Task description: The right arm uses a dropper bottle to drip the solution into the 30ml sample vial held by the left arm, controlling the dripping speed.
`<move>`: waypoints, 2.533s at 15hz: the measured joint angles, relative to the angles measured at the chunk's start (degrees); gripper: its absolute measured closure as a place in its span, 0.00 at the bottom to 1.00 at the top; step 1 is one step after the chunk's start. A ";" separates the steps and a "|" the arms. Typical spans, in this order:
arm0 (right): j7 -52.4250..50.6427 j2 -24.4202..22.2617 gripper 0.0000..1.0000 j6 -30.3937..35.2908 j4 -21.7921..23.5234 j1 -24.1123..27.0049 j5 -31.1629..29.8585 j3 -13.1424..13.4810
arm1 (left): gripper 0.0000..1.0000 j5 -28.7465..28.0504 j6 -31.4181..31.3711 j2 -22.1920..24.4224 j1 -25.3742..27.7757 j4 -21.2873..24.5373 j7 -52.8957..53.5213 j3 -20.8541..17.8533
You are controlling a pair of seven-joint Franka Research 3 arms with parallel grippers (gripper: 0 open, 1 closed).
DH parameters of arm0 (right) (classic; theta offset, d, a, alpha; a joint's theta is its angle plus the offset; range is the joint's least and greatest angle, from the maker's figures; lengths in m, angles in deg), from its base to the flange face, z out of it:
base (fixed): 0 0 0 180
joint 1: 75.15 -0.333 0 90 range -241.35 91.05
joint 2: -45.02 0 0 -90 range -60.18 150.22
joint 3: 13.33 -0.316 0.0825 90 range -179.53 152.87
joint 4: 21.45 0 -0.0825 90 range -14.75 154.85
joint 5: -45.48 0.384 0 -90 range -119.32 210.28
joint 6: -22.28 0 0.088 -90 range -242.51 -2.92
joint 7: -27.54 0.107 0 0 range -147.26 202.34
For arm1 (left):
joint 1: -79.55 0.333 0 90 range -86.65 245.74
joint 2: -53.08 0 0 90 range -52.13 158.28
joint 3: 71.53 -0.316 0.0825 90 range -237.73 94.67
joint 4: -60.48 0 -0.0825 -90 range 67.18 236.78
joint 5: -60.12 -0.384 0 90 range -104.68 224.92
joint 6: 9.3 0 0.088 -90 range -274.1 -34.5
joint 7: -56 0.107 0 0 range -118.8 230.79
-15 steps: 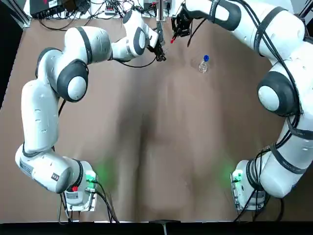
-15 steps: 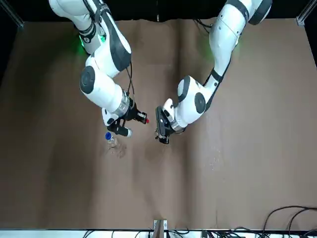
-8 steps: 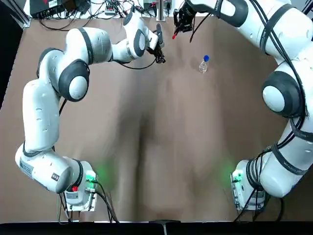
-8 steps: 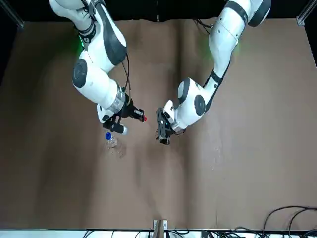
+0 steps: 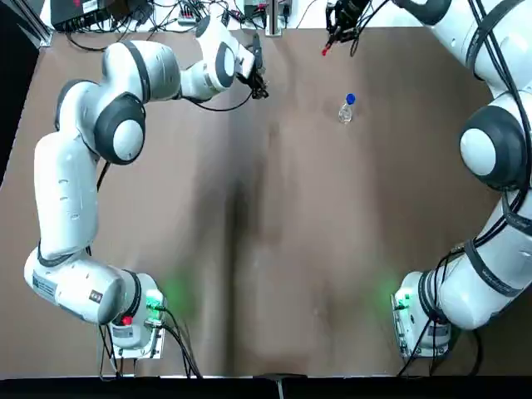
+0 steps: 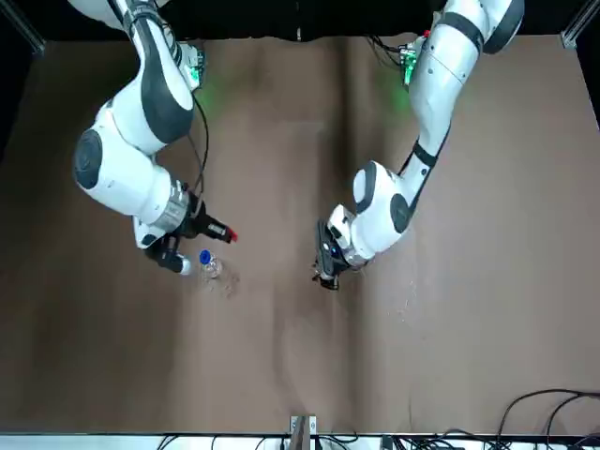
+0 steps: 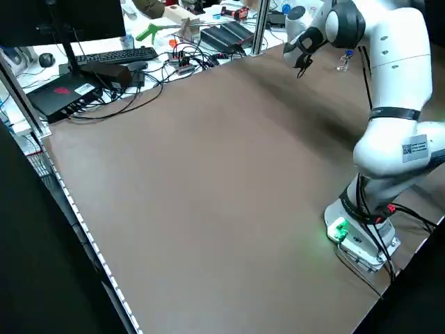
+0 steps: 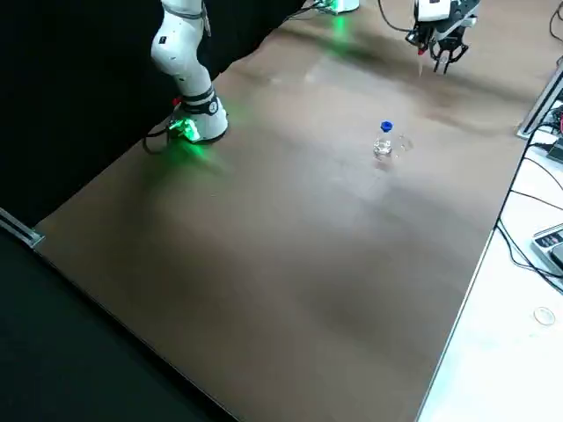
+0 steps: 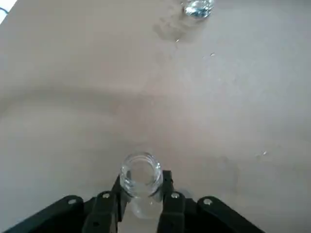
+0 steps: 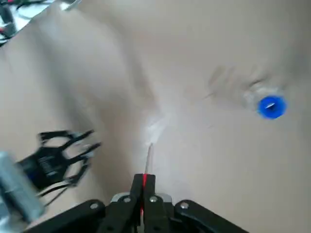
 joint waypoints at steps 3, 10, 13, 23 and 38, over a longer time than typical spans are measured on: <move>0.00 0.01 0.97 2.24 0.12 1.33 -6.03 0.01 | 0.69 0.00 2.13 0.00 5.71 0.72 4.09 3.15; 0.02 0.06 0.97 4.87 0.78 4.20 -13.91 0.07 | 0.69 0.00 17.09 0.01 21.37 1.00 21.77 6.35; 0.03 0.30 0.97 5.40 2.34 4.53 -15.84 0.06 | 0.69 0.00 21.79 0.00 26.67 1.24 28.27 6.67; 0.05 0.46 0.97 5.43 4.28 4.39 -17.06 -0.05 | 0.69 0.01 29.19 -3.09 39.29 1.80 43.98 6.75; 0.07 2.53 0.97 3.35 4.73 4.11 -17.31 -0.25 | 0.46 0.09 29.20 -6.09 40.95 1.54 45.84 6.78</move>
